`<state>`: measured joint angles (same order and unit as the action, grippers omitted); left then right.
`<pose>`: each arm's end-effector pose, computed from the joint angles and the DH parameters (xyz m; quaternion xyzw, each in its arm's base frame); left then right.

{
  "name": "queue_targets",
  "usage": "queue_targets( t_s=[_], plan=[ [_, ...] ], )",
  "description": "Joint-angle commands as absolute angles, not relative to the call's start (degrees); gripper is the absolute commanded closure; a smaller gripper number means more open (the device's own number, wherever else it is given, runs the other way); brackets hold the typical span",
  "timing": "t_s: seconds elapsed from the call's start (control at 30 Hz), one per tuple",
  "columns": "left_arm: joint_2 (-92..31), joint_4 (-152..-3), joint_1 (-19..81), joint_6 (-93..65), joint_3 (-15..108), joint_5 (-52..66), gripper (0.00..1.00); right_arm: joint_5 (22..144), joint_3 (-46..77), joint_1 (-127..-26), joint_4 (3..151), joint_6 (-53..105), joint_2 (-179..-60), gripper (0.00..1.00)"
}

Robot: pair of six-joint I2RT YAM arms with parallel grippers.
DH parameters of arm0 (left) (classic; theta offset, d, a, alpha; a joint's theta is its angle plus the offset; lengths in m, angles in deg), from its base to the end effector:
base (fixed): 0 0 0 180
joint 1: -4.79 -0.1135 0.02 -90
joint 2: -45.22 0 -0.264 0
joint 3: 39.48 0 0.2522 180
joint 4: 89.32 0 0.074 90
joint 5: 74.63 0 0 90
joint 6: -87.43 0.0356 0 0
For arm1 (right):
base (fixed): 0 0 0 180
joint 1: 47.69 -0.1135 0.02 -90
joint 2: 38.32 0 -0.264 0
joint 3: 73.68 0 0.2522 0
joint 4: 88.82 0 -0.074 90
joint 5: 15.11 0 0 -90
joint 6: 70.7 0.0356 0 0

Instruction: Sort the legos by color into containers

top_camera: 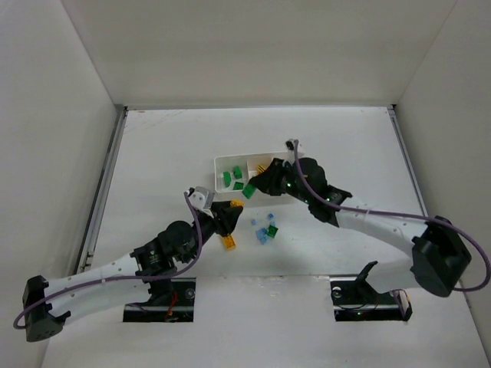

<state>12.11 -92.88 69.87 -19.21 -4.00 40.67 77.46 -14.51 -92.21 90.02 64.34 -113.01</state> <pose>0.0797 -0.1355 0.2791 0.1197 0.6626 -0.3632 0.6440 0.2115 0.2103 0.2692 -0.0098 0.8020 0.4332 0.4110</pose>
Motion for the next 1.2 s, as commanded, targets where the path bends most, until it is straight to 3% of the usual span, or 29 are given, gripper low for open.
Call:
queue_targets(
  t_s=[0.0,0.2,0.43,0.57,0.73,0.93,1.17],
  plan=[
    [13.0,-94.4,69.1,-20.0,-4.5,45.1,0.9,73.4,-5.3,-91.7,92.9,59.0,-120.5,0.79],
    [11.1,-94.1,68.4,-20.2,-3.3,45.6,0.9,71.4,8.7,-91.7,88.2,56.0,-135.7,0.78],
    [6.6,-94.6,66.7,-20.0,-0.4,45.2,0.89,69.2,12.3,-91.9,87.3,56.0,-138.1,0.46],
    [3.0,-95.6,66.0,-19.7,1.7,44.6,0.89,68.7,8.9,-90.1,87.5,55.7,-133.3,0.4],
    [-4.9,-98.1,64.1,-19.4,5.7,42.3,0.88,67.9,-2.8,-86.2,90.4,56.5,-122.5,0.44],
    [-19.4,-102.2,59.9,-19.2,13.6,40.9,0.86,66.9,-19.8,-83.7,91.6,58.2,-107.2,0.7],
    [-38.3,-102.1,53.6,-18.9,26.0,37.7,0.84,65.9,-30.5,-84.4,87.6,58.4,-94.2,0.71]
  ],
)
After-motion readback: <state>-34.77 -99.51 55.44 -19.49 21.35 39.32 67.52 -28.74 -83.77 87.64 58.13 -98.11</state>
